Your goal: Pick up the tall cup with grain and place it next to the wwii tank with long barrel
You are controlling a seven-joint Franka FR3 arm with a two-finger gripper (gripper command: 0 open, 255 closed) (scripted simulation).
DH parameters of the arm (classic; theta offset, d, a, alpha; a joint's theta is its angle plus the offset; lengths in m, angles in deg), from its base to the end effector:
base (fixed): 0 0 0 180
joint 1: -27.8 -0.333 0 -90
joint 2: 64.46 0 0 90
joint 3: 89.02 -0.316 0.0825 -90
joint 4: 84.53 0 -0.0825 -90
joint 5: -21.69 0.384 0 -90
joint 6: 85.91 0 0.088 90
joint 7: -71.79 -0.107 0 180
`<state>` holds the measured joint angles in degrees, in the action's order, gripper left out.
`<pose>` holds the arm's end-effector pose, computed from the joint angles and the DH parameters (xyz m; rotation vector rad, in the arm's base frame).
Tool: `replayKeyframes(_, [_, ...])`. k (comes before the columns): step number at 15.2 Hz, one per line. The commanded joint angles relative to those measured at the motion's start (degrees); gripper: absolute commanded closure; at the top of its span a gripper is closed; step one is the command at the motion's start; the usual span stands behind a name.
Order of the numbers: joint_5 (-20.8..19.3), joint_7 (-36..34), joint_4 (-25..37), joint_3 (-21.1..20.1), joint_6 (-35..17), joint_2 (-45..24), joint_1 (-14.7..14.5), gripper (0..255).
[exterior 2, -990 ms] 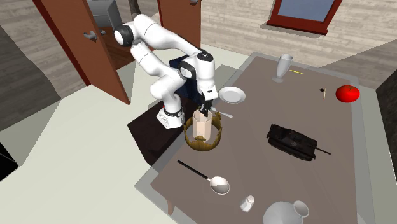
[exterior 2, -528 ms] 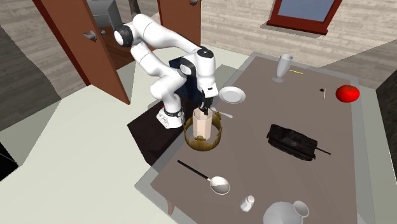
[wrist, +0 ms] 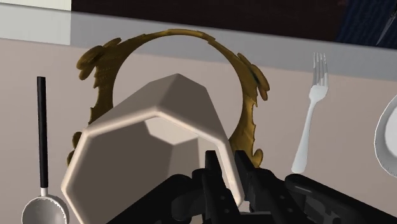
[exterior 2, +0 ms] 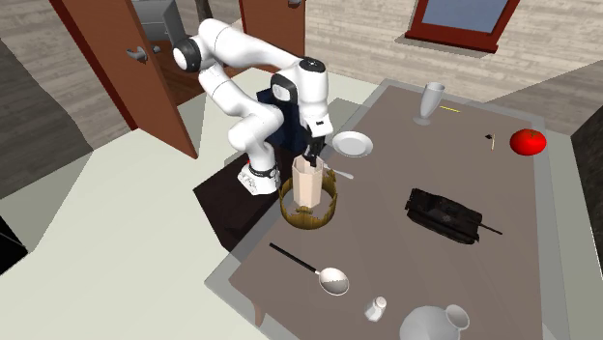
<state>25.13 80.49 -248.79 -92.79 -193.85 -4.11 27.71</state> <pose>0.2537 0.0197 0.4477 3.1246 0.2686 0.1094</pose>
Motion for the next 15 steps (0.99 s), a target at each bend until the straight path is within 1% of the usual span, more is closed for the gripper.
replayKeyframes(1, [-0.1, 0.0, 1.6, 0.1, 1.6, 0.0, 0.0, 255])
replayKeyframes(15, [-0.7, -0.1, 13.0, 0.6, 11.6, -1.4, 0.4, 255])
